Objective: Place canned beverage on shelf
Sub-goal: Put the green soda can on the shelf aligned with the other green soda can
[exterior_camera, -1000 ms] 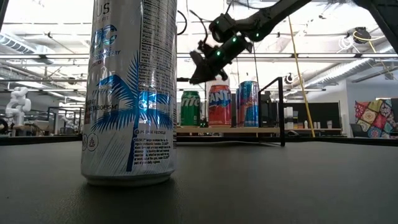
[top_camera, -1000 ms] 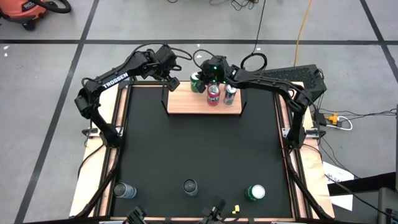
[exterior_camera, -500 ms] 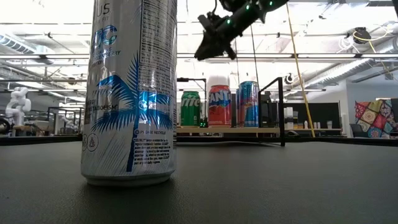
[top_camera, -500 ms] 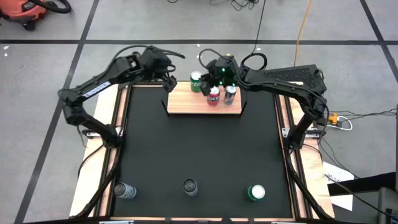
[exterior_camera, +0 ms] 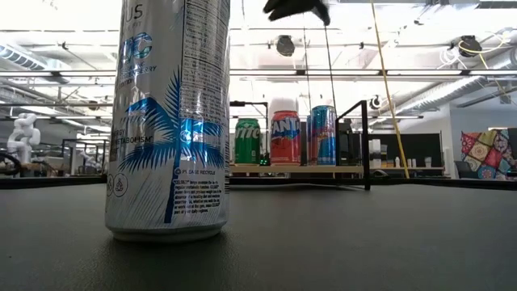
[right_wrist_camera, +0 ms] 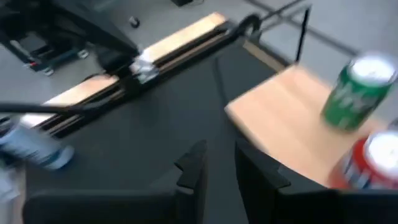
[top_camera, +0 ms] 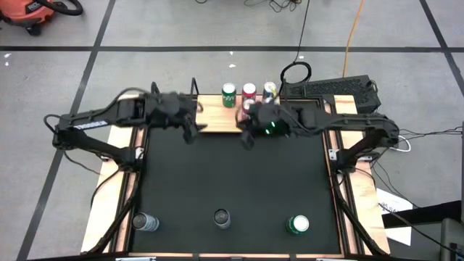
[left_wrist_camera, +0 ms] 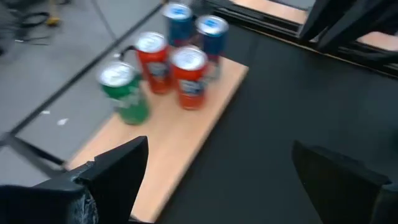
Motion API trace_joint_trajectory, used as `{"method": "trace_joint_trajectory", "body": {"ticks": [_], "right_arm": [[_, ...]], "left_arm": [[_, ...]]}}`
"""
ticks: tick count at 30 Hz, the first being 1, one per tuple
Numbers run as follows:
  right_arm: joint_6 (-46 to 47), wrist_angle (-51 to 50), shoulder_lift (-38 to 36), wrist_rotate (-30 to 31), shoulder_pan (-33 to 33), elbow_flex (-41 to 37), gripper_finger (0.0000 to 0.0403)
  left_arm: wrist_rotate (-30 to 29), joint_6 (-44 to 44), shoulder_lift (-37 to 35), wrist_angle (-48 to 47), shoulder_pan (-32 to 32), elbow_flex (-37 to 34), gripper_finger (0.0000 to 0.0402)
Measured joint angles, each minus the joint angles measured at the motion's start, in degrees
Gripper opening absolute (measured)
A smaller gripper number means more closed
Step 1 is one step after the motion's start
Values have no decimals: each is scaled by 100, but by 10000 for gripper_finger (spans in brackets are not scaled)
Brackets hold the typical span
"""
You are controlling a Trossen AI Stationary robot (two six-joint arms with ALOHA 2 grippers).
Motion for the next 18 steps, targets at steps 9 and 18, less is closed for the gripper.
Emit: {"method": "trace_joint_trajectory", "body": {"ticks": [9, 18], "right_arm": [[2019, -2354, -310, 482, 1800, 0, 78], [2782, -2843, -312, -414, 2815, 0, 173]], "left_arm": [[-305, -370, -140, 772, -1219, -743, 391], [-356, -1126, -138, 1527, -1724, -1109, 391]]}}
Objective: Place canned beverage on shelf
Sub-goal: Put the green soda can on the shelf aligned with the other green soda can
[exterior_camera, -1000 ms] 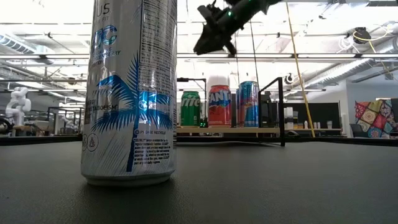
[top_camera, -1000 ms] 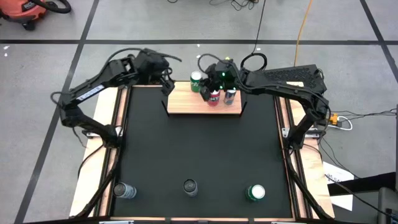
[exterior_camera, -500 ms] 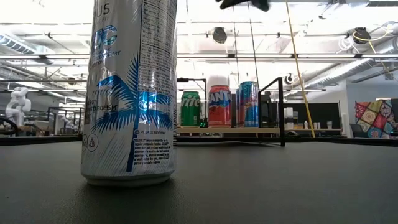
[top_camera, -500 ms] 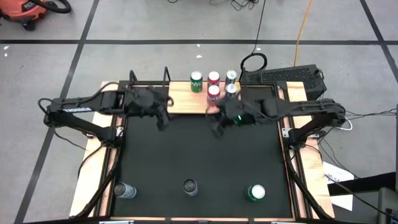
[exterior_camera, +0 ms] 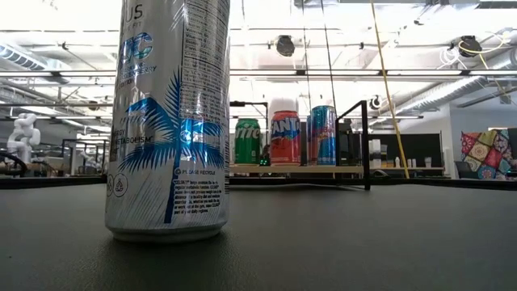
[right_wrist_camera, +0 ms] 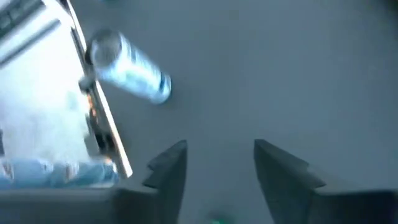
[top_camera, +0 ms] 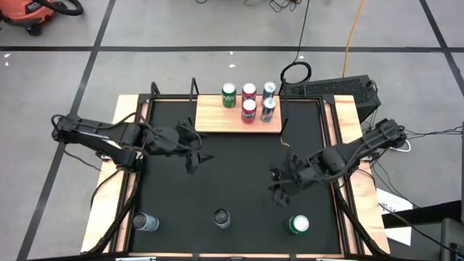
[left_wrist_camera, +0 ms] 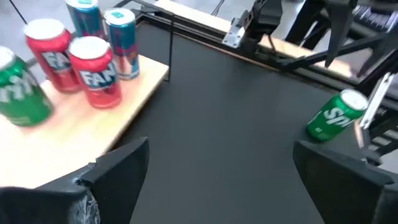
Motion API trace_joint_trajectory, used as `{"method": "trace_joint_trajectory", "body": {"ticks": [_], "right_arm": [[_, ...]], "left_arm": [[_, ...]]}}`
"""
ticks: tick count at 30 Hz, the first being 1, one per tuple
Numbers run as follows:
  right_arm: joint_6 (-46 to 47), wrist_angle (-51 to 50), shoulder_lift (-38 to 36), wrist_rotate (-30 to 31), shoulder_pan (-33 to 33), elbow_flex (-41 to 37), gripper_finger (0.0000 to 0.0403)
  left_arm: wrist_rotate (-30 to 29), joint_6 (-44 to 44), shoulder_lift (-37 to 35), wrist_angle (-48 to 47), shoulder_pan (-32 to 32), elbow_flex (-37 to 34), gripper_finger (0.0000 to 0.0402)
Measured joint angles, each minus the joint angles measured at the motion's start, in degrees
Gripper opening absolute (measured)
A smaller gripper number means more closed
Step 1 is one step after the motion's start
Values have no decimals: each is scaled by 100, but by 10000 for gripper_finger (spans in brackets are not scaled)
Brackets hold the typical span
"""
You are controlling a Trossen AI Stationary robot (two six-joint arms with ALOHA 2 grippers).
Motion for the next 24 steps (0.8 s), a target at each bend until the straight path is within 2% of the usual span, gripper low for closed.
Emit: {"method": "trace_joint_trajectory", "body": {"ticks": [3, 7, 13, 17, 20, 24], "right_arm": [[527, -454, 1, -129, 375, 0, 220], [2111, -1554, 41, -138, 969, 0, 273], [3470, -1893, 38, 28, 1974, 0, 304], [3325, -1600, 229, 49, 2392, 0, 318], [2878, -1416, 474, 63, 2626, 0, 335], [2353, -1196, 868, 228, 2890, 0, 361]], "left_arm": [[-12, -349, 102, 393, -119, -214, 391], [-265, -1210, 439, 686, -234, -419, 391], [-470, -1757, 1188, 1130, -440, -439, 391], [-468, -2053, 1573, 1847, -672, -437, 391], [-465, -2064, 1737, 2260, -886, -439, 391], [-463, -1557, 1802, 2674, -1091, -437, 391]]}}
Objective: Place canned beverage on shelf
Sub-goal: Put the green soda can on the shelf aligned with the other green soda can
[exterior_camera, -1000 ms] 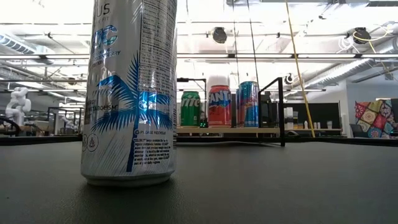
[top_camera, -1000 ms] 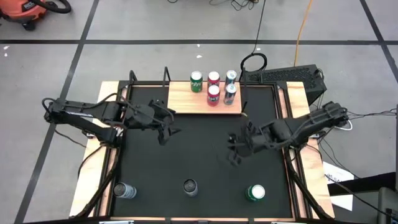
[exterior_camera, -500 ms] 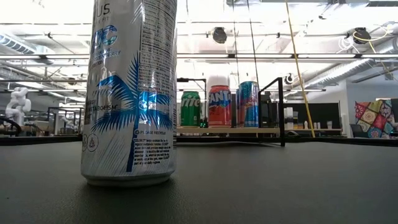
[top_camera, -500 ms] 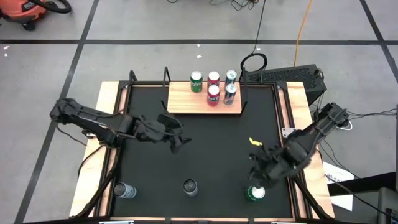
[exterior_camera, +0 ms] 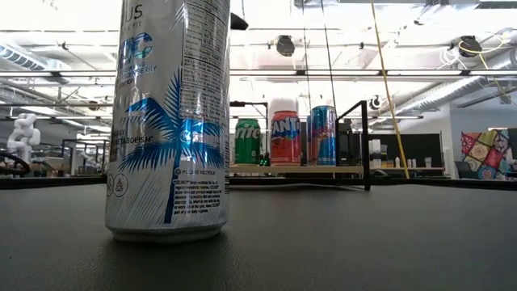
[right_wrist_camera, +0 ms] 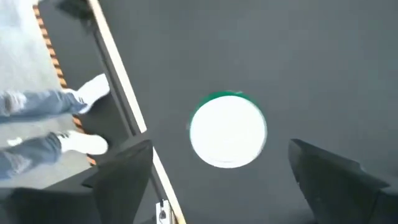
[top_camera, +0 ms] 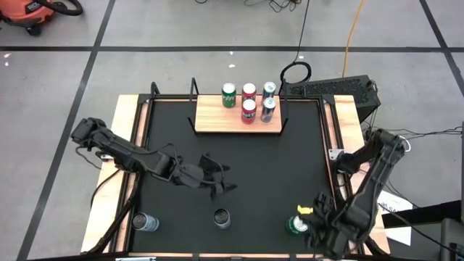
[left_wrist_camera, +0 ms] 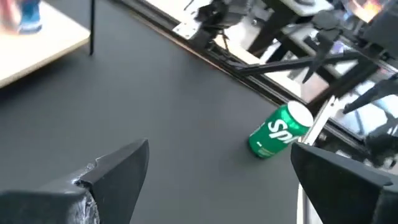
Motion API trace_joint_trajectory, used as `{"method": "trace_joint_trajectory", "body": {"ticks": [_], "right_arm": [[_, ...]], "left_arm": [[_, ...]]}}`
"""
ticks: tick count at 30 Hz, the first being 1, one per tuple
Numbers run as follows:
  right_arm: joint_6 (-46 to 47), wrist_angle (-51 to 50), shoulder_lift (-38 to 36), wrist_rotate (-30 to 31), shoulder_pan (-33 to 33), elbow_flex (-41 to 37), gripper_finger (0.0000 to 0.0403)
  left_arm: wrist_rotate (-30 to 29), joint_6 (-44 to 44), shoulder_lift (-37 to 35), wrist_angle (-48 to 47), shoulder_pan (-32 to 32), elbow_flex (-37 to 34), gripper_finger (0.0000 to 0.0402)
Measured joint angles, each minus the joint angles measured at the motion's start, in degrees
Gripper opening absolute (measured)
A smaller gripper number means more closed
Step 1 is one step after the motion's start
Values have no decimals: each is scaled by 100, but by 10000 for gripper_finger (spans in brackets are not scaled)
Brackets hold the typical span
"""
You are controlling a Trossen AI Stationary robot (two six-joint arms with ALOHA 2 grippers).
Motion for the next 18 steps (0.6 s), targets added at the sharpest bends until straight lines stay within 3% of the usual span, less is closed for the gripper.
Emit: {"method": "trace_joint_trajectory", "body": {"ticks": [7, 18], "right_arm": [[-50, -149, 597, 428, 92, 0, 390], [863, -328, 1072, 543, 89, -151, 391]], "left_arm": [[6, 1125, 3, 443, -168, 0, 391], [99, 1138, 3, 485, -175, 0, 391]]}}
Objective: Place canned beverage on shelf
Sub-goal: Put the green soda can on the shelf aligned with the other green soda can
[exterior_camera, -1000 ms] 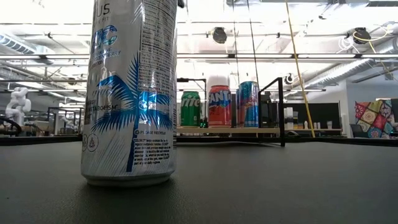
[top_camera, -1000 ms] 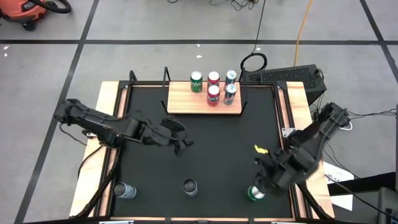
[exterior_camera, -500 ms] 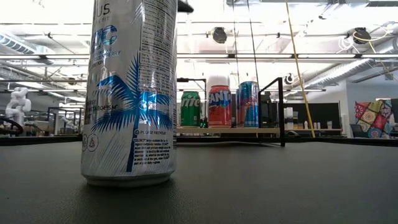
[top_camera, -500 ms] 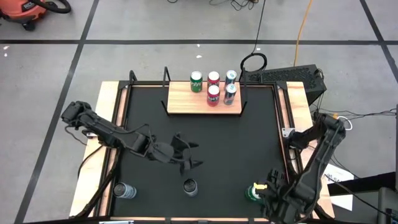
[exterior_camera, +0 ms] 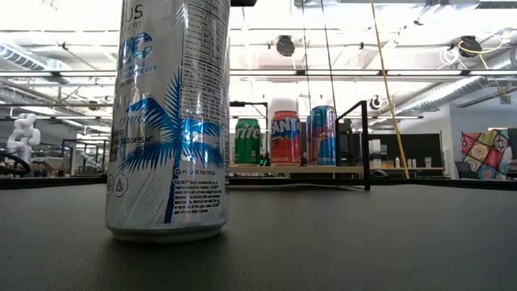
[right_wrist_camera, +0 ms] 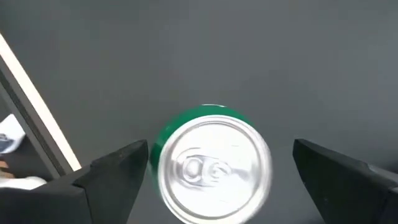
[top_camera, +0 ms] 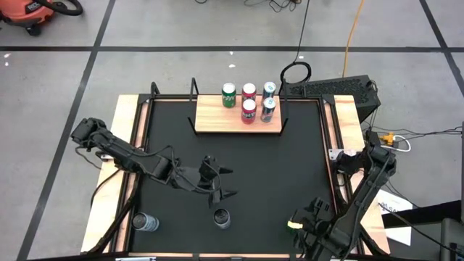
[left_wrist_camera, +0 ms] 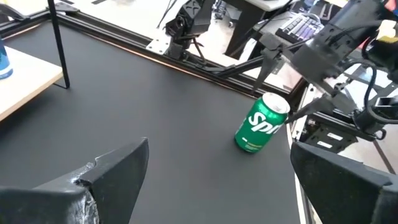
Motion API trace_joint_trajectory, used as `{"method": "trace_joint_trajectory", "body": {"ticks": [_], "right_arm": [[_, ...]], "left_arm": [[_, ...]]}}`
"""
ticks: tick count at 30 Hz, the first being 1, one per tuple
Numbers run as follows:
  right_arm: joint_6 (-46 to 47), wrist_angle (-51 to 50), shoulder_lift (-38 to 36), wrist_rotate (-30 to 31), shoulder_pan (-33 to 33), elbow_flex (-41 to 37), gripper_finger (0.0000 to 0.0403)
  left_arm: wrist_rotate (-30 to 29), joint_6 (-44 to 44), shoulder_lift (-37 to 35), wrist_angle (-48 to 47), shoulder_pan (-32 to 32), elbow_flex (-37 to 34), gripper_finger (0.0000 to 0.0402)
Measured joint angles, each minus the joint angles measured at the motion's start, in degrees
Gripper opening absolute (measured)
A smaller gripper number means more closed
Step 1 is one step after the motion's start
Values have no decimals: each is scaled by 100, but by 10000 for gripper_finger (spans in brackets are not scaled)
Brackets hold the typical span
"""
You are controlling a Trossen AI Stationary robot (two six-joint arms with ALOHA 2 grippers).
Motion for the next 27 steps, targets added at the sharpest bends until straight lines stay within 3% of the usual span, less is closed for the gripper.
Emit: {"method": "trace_joint_trajectory", "body": {"ticks": [7, 17, 22, 27], "right_arm": [[165, 595, -7, -299, 0, -380, 384], [209, 1178, -33, -278, -35, -844, 303], [-232, 1333, -153, -43, -95, -872, 292], [-1108, 1326, -719, 355, -376, -876, 295]], "left_arm": [[48, -4, 0, 0, -11, 0, 391], [174, -13, 0, -43, -11, 0, 391], [175, -15, 0, -38, -11, 0, 391], [175, -31, 0, 30, -11, 0, 391]]}}
